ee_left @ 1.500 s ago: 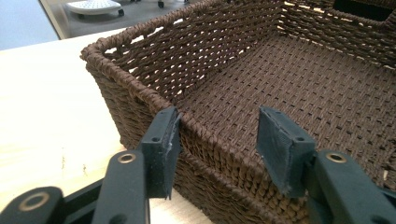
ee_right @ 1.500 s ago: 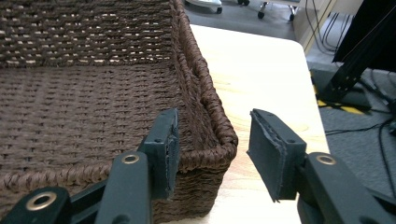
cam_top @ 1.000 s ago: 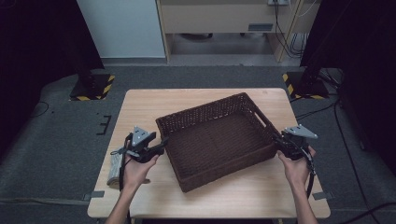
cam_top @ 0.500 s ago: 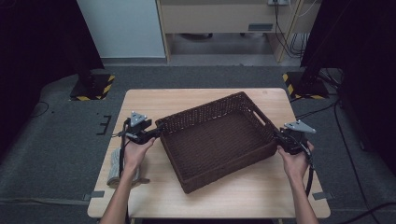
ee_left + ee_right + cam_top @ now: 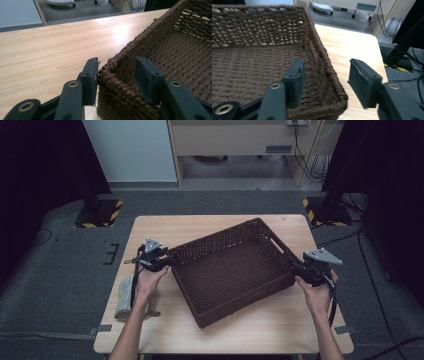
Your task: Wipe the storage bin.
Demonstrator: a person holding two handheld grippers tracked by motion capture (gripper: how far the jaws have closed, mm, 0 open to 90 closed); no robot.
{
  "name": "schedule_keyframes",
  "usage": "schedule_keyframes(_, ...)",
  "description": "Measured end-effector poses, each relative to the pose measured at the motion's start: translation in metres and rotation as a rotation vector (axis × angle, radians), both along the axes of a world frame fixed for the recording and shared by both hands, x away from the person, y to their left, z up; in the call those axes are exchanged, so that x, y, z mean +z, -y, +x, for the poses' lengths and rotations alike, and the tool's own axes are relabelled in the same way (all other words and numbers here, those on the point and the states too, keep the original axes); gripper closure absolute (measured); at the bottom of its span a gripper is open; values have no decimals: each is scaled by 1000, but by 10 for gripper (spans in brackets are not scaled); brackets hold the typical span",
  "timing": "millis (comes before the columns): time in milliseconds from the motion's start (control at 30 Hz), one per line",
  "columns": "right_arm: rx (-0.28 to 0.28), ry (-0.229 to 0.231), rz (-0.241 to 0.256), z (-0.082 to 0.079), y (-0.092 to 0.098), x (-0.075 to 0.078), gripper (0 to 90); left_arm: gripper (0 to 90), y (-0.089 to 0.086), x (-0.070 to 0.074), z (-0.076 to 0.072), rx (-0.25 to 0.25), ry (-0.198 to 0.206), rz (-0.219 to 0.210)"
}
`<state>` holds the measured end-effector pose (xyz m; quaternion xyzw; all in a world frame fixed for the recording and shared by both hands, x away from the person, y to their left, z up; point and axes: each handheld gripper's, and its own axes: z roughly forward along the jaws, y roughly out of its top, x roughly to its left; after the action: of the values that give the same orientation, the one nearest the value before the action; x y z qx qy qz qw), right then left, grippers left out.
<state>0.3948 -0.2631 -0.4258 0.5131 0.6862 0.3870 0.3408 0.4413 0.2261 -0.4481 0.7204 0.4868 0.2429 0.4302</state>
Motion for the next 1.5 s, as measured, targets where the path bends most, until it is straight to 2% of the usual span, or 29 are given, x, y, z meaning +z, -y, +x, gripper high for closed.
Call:
schedule_keyframes(67, 3, 11, 0, -3, -1, 3, 434, 528, 0, 2, -3, -4, -4, 17)
schedule_keyframes(133, 14, 11, 13, -6, -2, 6, 414, 527, 0, 2, -8, -4, -5, 16)
schedule_keyframes(267, 30, 2, 30, -13, -4, 8, 382, 518, 0, 1, -21, 9, -7, -20)
schedule_keyframes(400, 19, -7, 29, -18, -4, 4, 378, 511, 4, 2, -36, 19, 0, -8)
schedule_keyframes(633, 16, -40, 36, -24, -8, -4, 379, 496, 5, 1, -53, 22, 2, -37)
schedule_keyframes(733, 19, -60, 61, -22, -8, -9, 383, 490, 5, 2, -59, 16, 0, -43)
schedule_keyframes(833, 18, -69, 67, -19, -10, -13, 399, 484, 3, 2, -60, -3, 2, -46)
schedule_keyframes(933, 13, -74, 80, -17, -8, -14, 413, 494, 3, 5, -56, -11, 36, -6)
schedule_keyframes(1000, 11, -75, 81, -17, -8, -14, 419, 494, 3, 4, -52, -17, 32, -13)
schedule_keyframes(1100, 10, -67, 73, -18, -9, -14, 425, 509, 4, 1, -46, -18, 19, 13)
schedule_keyframes(1200, 21, -61, 86, -19, -10, -12, 416, 589, 5, -3, -44, -25, 13, -8)
schedule_keyframes(1267, 32, -60, 101, -20, -12, -9, 410, 617, 8, -4, -45, -26, 16, 12)
schedule_keyframes(1333, 41, -55, 95, -20, -14, -8, 406, 620, 8, -4, -46, -26, 7, 8)
schedule_keyframes(1500, 56, -67, 91, -18, -21, -9, 397, 618, 11, -3, -61, -39, -1, -1)
